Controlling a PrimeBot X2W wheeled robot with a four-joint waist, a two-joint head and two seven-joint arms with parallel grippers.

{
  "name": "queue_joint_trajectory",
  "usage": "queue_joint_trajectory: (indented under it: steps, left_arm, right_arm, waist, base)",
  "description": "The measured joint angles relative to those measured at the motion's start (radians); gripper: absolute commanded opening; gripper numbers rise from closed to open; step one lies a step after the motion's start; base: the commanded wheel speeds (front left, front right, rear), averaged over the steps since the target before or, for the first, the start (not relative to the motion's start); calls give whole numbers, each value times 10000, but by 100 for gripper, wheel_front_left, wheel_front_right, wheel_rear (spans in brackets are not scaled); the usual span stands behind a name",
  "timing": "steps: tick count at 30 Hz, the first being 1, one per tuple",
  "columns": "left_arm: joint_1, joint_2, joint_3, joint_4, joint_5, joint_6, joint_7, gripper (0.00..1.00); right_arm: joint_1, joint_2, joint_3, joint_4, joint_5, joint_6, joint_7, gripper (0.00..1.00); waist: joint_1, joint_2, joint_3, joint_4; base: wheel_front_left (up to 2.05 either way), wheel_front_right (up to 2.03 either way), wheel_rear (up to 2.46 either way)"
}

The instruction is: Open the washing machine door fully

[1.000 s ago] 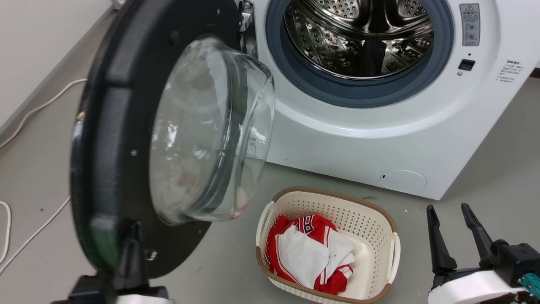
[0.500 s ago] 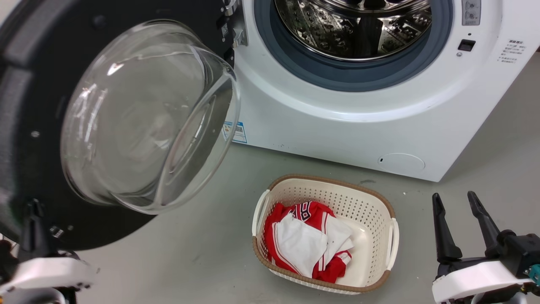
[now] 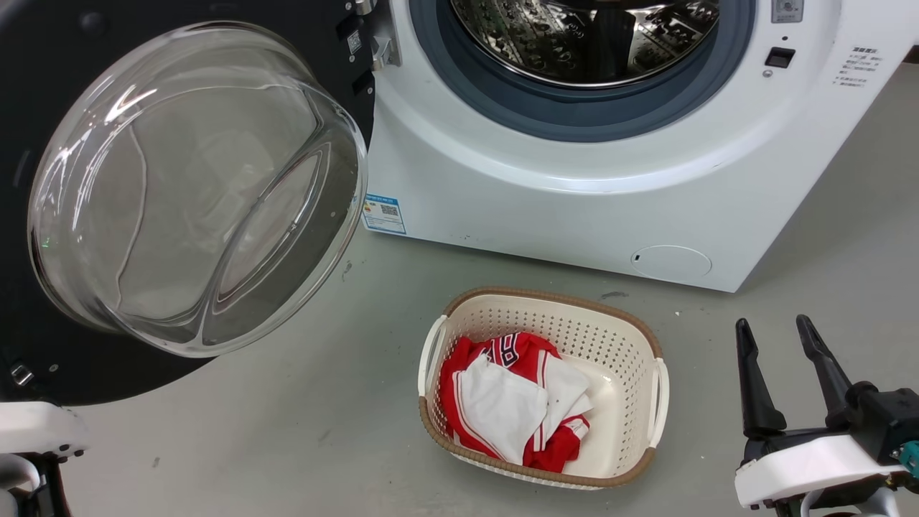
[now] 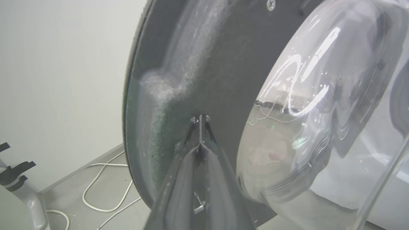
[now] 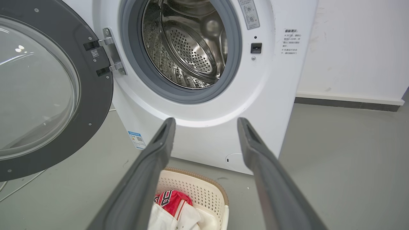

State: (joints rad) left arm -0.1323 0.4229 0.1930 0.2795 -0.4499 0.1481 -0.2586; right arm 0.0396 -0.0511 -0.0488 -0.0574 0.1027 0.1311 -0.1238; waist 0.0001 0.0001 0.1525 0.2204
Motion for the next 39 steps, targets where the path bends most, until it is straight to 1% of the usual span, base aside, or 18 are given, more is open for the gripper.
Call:
queue_joint_trajectory:
  steps: [5,8,13,17,19,22,23,24,25,26,30,36,39]
  left_arm:
    - [216,-123,176,-253,176,35,-15,0]
    - [739,-393,305,-861,445,117,-15,0]
    - [1799,-1078,383,-2010,984,128,-31,0]
    - [2500,-1887,65,-2803,1584,96,-33,0]
    - [2692,-2291,-180,-3039,1783,-54,-31,0]
    - [2767,-2690,-399,-3097,2019,-470,-33,0]
    - [2766,-2811,-500,-3068,2113,-585,-33,10]
    - [2764,-2932,-627,-3033,2222,-671,-33,47]
    - [2754,-3041,-771,-2993,2364,-727,-33,93]
    - [2728,-3120,-909,-3007,2514,-767,-33,100]
    - [2421,-3302,-1287,-3104,2938,-934,-33,100]
    - [1731,-3315,-1584,-2928,3308,-1310,-42,100]
    - [1400,-3342,-1735,-2815,3452,-1386,-44,100]
  right_arm:
    - [4,0,-6,123,10,0,-92,100]
    - [9,0,2,198,38,0,-167,100]
    - [65,0,40,305,109,0,-209,100]
    - [115,0,105,355,115,0,-222,100]
    - [144,0,144,374,125,0,-221,100]
    - [219,0,173,380,123,0,-219,100]
    - [218,0,188,376,123,0,-217,100]
    - [218,-2,205,374,123,0,-207,100]
    - [219,2,228,376,121,0,-205,100]
    - [218,2,236,368,107,0,-205,100]
    - [216,2,242,311,71,0,-196,100]
    - [188,0,151,174,-238,0,-163,100]
    - [156,0,82,86,-339,0,-153,100]
  waist:
    - [0,0,-144,-96]
    - [0,0,-289,-171]
    - [-1,0,-593,-291]
    - [-1,0,-843,-406]
    - [-1,0,-947,-467]
    - [-1,0,-1042,-573]
    - [-1,0,-1065,-610]
    - [-1,0,-1086,-652]
    - [-1,-1,-1111,-701]
    - [-1,0,-1131,-752]
    - [-1,0,-1150,-973]
    - [-1,0,-1121,-1336]
    - [-1,0,-1107,-1524]
  base:
    - [0,0,0]
    - [0,0,0]
    - [0,0,0]
    - [0,0,0]
    - [0,0,0]
    - [0,0,0]
    - [0,0,0]
    - [0,0,0]
    - [0,0,0]
    - [0,0,0]
    - [0,0,0]
    - [0,0,0]
    - [0,0,0]
